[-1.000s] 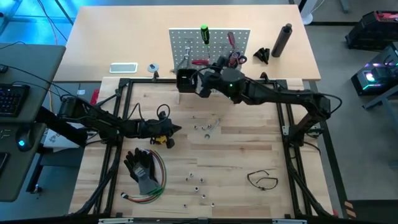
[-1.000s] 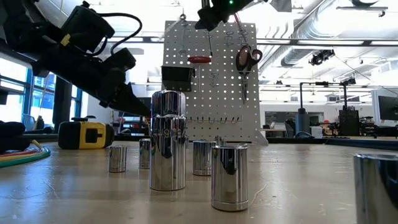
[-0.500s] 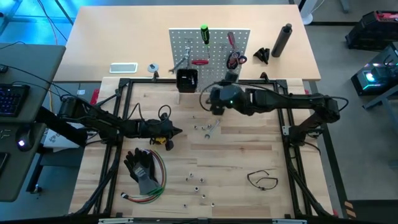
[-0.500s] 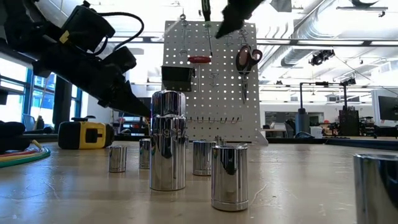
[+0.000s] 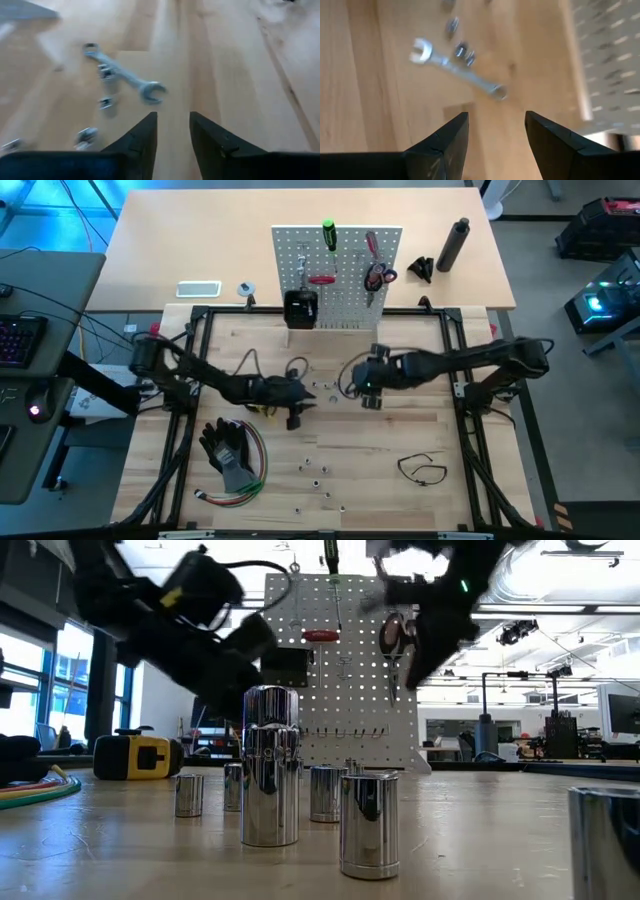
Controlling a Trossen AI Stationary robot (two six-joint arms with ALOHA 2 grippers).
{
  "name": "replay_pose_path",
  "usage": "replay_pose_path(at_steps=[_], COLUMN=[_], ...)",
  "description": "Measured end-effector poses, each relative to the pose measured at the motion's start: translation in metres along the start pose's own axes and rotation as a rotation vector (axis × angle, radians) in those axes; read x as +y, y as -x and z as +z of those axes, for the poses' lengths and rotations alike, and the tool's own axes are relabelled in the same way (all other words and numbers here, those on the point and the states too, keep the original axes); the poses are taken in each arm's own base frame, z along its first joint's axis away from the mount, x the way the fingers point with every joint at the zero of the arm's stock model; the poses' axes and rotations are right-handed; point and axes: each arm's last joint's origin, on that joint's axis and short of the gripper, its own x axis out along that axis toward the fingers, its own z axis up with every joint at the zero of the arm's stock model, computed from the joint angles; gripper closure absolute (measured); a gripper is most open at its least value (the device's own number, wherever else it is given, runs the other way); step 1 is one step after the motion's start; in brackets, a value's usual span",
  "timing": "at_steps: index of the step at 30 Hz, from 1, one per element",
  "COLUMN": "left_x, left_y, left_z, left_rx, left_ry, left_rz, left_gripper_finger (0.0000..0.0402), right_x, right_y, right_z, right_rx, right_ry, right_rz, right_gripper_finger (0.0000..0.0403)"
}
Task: Hang tools onto peg board
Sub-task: Hang the silver wrench on the white peg board
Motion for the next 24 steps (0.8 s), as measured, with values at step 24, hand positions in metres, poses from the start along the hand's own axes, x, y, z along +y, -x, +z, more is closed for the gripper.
replay_pose_path(at_steps=[24], left_x=[-0.003], left_y=[-0.081], left_z=[0.022], left_rx=[0.153], left_ry=[-0.043], left_rz=[0.045], left_gripper_finger=[0.0287], right_x=[-0.049], right_y=[-0.096], right_z=[-0.070], right_rx=[-0.355], right_ry=[-0.153], right_rz=[0.099], right_gripper_finger=[0.0268])
